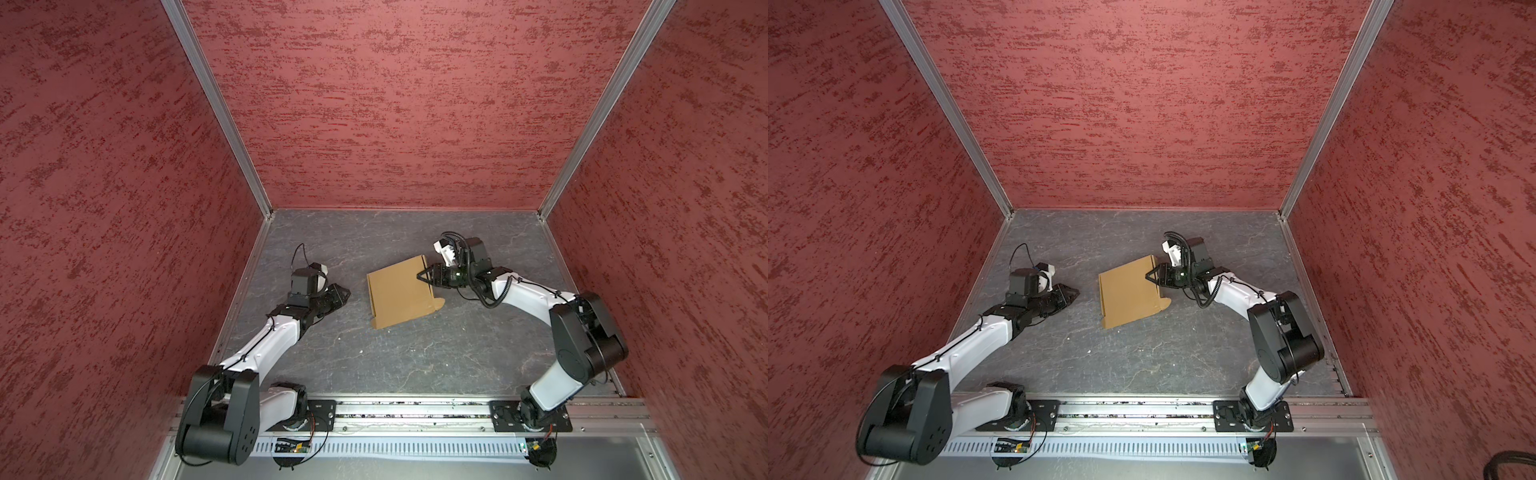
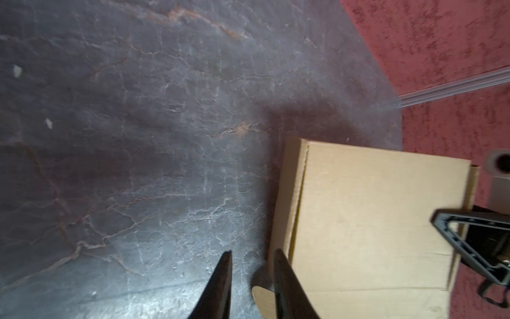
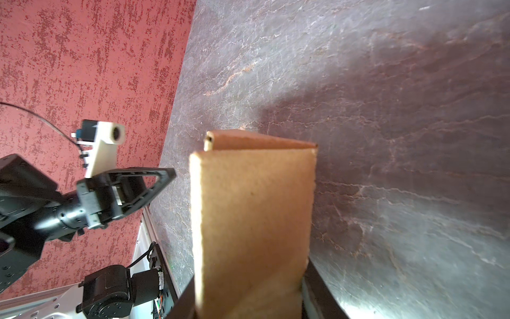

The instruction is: Fold the paper box

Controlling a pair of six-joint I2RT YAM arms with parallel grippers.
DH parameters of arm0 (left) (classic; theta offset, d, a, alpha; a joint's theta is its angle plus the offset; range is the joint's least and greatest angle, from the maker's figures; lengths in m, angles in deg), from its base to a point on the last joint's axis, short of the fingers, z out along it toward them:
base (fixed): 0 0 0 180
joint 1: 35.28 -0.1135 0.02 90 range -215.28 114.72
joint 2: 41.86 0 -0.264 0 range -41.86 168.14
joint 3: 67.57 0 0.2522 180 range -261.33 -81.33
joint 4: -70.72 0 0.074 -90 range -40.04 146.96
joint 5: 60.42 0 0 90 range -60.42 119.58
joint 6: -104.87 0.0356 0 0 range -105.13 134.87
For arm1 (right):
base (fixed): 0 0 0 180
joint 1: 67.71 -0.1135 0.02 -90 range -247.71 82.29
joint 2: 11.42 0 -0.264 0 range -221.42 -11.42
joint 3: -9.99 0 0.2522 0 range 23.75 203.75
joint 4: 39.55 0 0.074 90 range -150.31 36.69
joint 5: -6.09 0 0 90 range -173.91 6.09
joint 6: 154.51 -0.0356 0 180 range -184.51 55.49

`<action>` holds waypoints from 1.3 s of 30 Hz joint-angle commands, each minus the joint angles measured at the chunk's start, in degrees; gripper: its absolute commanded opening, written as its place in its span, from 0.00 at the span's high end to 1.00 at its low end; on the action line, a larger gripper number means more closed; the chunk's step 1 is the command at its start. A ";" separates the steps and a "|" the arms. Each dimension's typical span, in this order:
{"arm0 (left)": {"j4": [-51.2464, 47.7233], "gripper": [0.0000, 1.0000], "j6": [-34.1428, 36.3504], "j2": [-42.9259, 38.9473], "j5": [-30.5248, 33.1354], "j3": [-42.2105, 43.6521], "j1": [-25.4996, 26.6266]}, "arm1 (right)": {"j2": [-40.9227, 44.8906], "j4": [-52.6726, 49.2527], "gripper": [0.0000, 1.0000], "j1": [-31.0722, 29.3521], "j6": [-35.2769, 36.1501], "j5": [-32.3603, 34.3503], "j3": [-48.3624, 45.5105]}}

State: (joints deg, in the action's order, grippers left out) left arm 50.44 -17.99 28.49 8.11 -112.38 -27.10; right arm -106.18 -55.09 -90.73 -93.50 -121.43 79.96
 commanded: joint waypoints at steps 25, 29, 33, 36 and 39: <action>1.69 0.87 -1.59 21.30 12.45 -12.91 15.89 | -1.02 0.29 0.50 -1.87 -0.79 -0.37 0.13; 2.28 0.87 -1.73 21.87 12.18 -13.71 16.29 | -1.68 1.20 0.47 -2.59 -1.65 -0.46 0.31; 2.97 0.88 -1.95 22.14 11.98 -14.05 16.56 | -2.51 1.42 0.46 -3.25 -2.27 -0.45 0.74; 3.39 0.88 -2.12 22.20 12.04 -14.29 16.88 | -3.21 2.24 0.44 -3.64 -3.57 -0.45 0.69; 4.10 0.88 -2.21 22.21 12.28 -14.26 17.42 | -3.63 5.13 0.43 -3.85 -6.18 -0.96 -0.11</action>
State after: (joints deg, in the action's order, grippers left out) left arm 51.99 -19.67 50.04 20.85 -125.41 -10.49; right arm -109.24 -54.17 -93.88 -97.15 -121.45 79.94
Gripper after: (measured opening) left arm 0.119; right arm 0.566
